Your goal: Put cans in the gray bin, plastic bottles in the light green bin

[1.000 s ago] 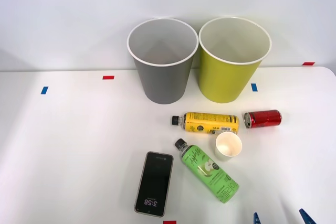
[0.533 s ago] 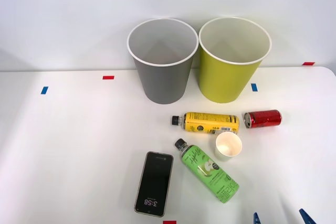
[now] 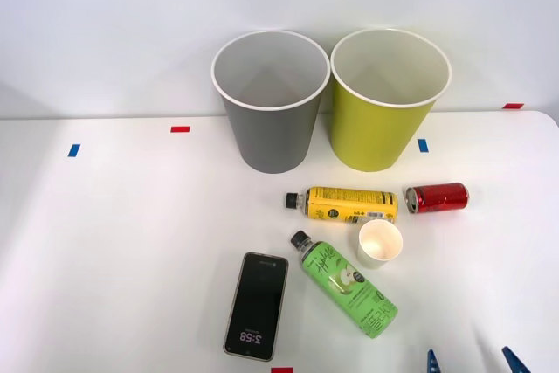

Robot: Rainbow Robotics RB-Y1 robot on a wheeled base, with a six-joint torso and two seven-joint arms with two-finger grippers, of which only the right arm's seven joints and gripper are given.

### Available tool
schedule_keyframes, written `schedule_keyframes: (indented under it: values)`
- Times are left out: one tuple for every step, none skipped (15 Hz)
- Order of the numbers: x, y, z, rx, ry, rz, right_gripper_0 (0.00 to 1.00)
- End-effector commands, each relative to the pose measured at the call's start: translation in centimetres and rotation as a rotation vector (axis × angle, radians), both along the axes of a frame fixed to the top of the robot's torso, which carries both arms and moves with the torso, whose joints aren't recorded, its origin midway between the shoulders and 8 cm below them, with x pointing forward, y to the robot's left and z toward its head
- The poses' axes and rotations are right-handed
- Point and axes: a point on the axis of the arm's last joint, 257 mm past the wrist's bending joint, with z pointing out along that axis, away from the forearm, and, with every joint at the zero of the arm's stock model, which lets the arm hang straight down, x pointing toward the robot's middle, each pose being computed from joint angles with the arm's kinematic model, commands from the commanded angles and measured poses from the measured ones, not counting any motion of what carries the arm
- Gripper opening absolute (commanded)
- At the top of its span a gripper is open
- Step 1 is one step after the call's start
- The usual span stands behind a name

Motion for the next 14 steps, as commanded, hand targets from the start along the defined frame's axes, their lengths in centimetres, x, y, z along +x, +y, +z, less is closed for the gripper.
schedule_keyframes:
  values:
    - [2.0,-1.3,1.1,-0.010,0.018,-0.023,0.95]
    - [3.2,-1.6,1.5,-0.009,0.057,-0.028,0.95]
    - [4.1,-1.9,2.0,-0.011,0.095,-0.036,0.94]
    - [5.0,-2.3,2.6,-0.013,0.129,-0.046,0.93]
    - [6.0,-2.8,3.2,-0.012,0.172,-0.058,0.92]
    - [6.6,-3.4,3.6,-0.010,0.203,-0.068,0.90]
    - [7.1,-4.2,4.0,-0.004,0.230,-0.087,0.88]
    - [7.7,-4.8,4.3,0.060,0.254,-0.106,0.87]
    - [8.3,-5.1,4.7,0.122,0.278,-0.117,0.86]
    - [8.9,-5.3,5.2,0.161,0.306,-0.123,0.85]
    - [9.5,-5.6,5.5,0.192,0.347,-0.134,0.83]
    - [10.3,-5.8,6.2,0.224,0.380,-0.144,0.82]
    - [11.0,-6.1,6.6,0.266,0.440,-0.164,0.81]
    - [11.5,-6.2,7.0,0.317,0.505,-0.194,0.81]
